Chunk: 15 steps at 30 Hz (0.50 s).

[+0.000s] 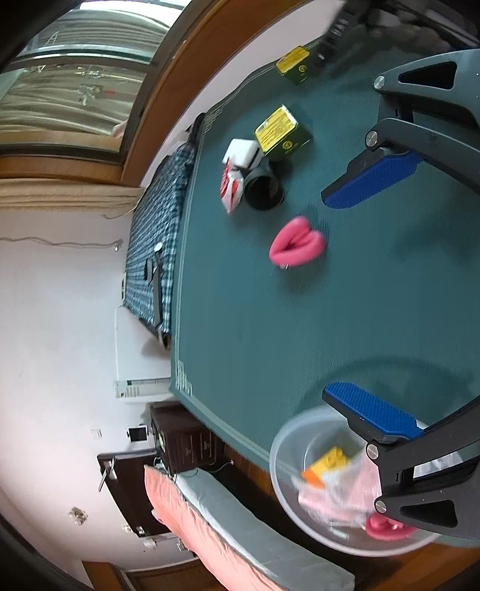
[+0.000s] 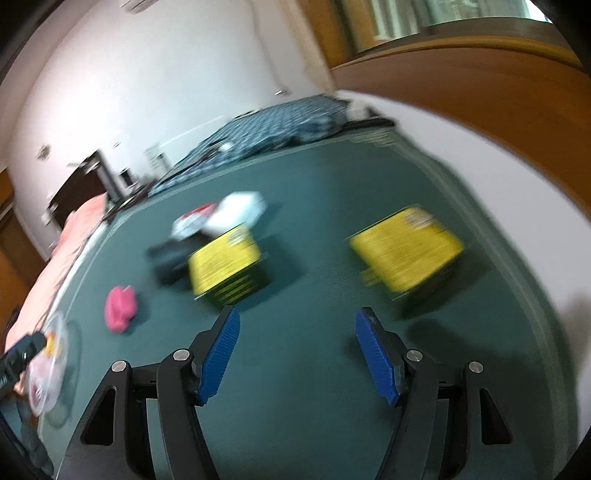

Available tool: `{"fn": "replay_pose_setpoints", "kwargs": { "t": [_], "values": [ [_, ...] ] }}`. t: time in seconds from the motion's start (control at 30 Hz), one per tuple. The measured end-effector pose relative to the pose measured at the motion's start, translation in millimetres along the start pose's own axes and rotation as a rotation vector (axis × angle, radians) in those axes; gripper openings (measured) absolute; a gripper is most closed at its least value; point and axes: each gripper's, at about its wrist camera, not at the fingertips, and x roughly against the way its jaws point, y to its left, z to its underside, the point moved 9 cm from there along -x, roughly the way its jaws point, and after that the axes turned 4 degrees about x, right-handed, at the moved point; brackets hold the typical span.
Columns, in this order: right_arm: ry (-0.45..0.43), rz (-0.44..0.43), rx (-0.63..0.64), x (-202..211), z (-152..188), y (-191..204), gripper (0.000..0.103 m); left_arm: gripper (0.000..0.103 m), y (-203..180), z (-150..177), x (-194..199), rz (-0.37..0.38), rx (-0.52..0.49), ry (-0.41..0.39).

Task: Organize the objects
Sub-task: 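Grasp the yellow-labelled box with the right gripper while the left grasps the pink curler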

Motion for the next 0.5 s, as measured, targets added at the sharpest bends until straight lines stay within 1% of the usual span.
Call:
{"fn": "replay_pose_setpoints", "kwargs": {
  "t": [0.13, 0.27, 0.37, 0.5],
  "values": [
    [-0.03, 0.064, -0.035, -1.3, -18.4, -40.8, 0.07, 0.097, -16.5, 1.6, -14.9, 0.008, -0.004, 0.026],
    [-0.05, 0.104, -0.052, -8.5, -34.8, -71.4, 0.072, 0.097, -30.5, -1.3, -31.0, 0.011, -0.015, 0.043],
    [-0.028, 0.08, -0.067, -18.4, -39.7, -80.5, 0.073, 0.097, -37.3, -5.1, -46.5, 0.008, -0.019, 0.055],
    [0.014, 0.004, -0.076, -32.7, -40.3, -79.7, 0.075, 0.097, -37.5, -5.4, -71.5, -0.005, 0.005, 0.089]
  ]
}}
